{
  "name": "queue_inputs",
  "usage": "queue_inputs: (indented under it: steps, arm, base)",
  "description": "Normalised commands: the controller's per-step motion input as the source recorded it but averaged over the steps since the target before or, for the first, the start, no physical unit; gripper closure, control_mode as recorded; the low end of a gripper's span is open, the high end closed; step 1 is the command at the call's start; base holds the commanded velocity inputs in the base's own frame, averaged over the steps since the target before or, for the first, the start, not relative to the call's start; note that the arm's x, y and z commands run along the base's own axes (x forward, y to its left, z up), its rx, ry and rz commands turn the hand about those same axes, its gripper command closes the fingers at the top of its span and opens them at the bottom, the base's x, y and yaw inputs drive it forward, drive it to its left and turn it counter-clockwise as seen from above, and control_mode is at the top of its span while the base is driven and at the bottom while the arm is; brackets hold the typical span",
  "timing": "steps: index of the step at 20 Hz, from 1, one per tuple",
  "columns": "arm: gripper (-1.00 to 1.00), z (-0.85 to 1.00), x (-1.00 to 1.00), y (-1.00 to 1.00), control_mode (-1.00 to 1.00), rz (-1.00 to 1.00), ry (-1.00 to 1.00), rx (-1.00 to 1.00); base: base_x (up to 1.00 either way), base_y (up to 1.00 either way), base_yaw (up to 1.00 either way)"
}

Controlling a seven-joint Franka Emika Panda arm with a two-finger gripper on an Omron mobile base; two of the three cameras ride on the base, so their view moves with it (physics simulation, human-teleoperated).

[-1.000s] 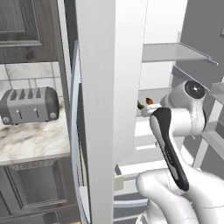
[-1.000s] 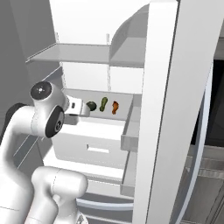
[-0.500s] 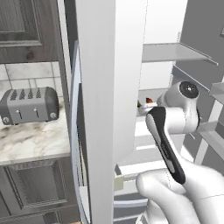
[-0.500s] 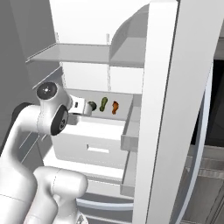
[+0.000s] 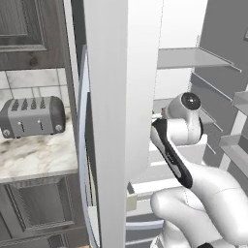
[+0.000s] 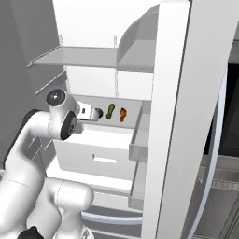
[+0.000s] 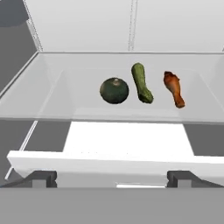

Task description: Place one squash and one chicken drumstick in each tupperware on the nearby counter, to pack two identical lunches.

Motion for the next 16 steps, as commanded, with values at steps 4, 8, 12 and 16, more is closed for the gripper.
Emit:
queue_inputs:
  steps: [4,8,12,16]
  arm:
    - [-1.00,-0.14,0.52,0.00,-1.00,0.00,0.00,0.00]
    - [-1.00,-0.15,0.47,0.00,-1.00,0.00,0.00,0.00]
    - [-1.00,-0.22,0.43,0.00,-1.00,-0.01,0.00,0.00]
    - [-1.00,-0.21,0.47,0.00,-1.00,-0.01,0.00,0.00]
  base:
    - [0.00,0.00,0.00]
    - [0.00,0.00,0.00]
    - [0.00,0.00,0.00]
    - [0.00,0.00,0.00]
